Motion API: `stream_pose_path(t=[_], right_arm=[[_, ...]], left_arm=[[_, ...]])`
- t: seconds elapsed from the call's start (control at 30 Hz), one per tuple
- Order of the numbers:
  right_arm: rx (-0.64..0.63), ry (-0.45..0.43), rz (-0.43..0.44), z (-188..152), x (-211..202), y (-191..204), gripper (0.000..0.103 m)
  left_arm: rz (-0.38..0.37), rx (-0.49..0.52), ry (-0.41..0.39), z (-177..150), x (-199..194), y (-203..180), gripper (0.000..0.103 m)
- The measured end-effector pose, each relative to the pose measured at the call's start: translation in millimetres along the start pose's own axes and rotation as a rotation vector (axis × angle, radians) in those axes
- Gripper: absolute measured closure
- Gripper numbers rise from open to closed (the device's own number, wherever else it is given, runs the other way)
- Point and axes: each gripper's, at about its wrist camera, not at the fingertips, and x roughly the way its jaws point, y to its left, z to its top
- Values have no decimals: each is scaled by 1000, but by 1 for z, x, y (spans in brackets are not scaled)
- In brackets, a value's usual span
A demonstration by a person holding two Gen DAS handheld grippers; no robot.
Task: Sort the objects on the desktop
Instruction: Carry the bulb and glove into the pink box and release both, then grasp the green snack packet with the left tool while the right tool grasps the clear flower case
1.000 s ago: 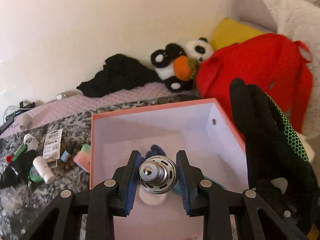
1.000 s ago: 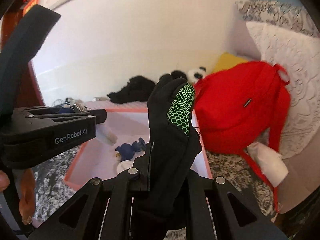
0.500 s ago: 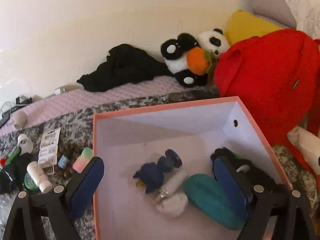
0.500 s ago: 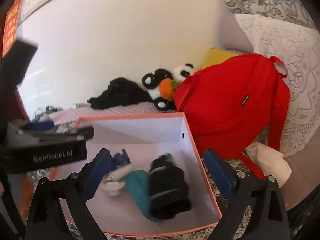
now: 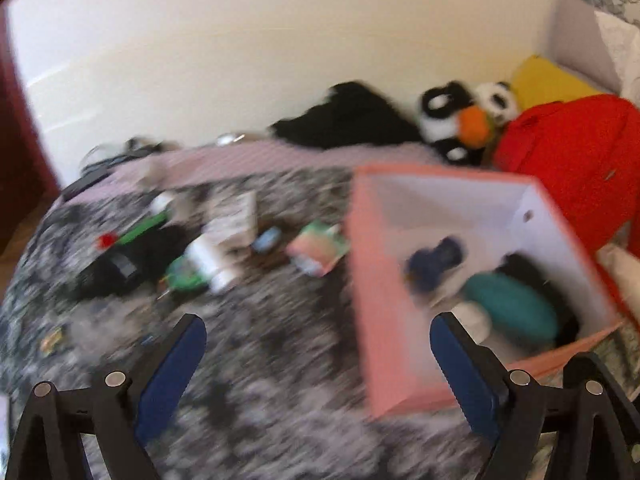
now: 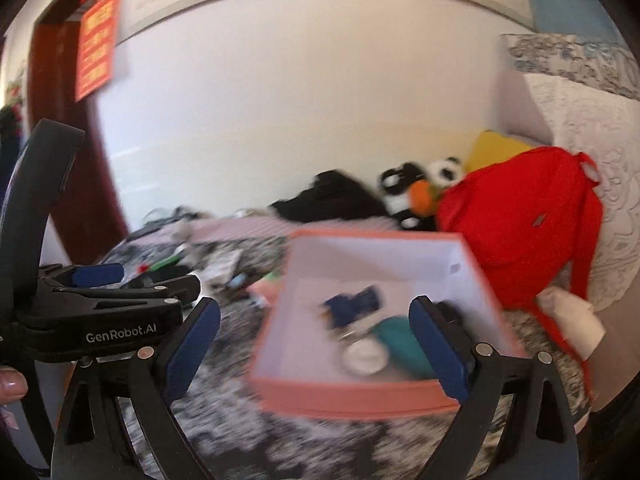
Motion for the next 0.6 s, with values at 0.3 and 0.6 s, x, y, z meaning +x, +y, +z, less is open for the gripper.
stream_pose_path(t=[0.3,0.6], right_arm=[[-137,102,158,-39,31,134,5],[-239,179,238,-64,88,225,5]], left_arm=[[136,-179,68,-55,3,137,9],[232,-330,120,-73,45,246,9]])
